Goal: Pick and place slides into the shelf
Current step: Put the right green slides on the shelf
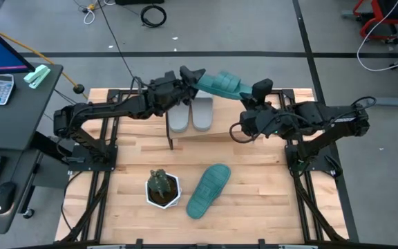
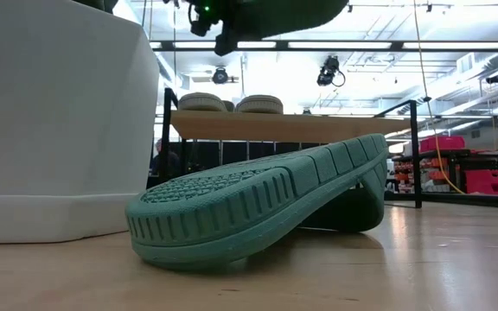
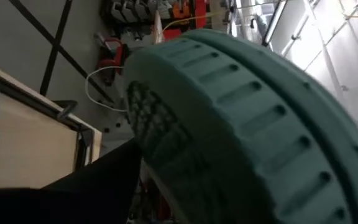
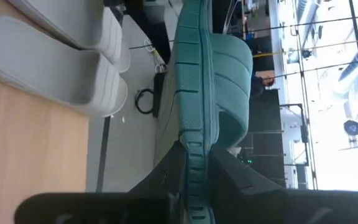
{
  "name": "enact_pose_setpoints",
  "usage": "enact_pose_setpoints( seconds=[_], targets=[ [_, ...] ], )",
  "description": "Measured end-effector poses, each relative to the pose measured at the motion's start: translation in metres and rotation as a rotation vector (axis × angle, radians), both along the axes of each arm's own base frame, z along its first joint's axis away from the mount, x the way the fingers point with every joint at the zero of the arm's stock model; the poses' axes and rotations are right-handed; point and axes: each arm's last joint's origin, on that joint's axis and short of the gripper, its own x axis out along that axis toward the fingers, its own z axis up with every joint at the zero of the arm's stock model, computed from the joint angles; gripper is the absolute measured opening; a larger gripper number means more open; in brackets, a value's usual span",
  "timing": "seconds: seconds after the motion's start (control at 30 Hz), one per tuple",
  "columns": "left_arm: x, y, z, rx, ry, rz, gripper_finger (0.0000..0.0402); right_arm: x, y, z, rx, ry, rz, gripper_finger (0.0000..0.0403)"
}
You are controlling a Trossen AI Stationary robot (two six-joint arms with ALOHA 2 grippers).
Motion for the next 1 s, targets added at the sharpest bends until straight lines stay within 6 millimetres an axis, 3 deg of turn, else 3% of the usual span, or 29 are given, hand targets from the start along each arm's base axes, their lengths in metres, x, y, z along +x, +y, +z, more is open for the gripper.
enact_pose_setpoints(
  seconds=[0.5,0.6,0.7,0.87,1.0],
  targets=[
    [0.000,-0.001,0.002,0.045,0.026,-0.018,0.0097,-0.007,-0.002,-0.008,0.043,0.035,-0.039,0.0045],
    [0.000,-0.001,0.002,0.049,0.018,-0.017,0.0073,-0.007,-0.002,-0.008,0.050,0.030,-0.040,0.0045],
    [0.000,0.000,0.002,0.060,0.029,-0.013,0.0072,-0.008,-0.002,-0.008,0.066,0.025,-0.037,0.0047],
    [-0.002,0.008,0.004,0.083,0.031,-0.018,0.0095,-0.008,-0.001,-0.009,0.103,-0.013,-0.052,0.0133],
    [-0.005,0.017,0.004,0.107,0.043,-0.041,0.0087,-0.013,0.001,-0.012,0.123,-0.011,-0.074,0.0197]
  ],
)
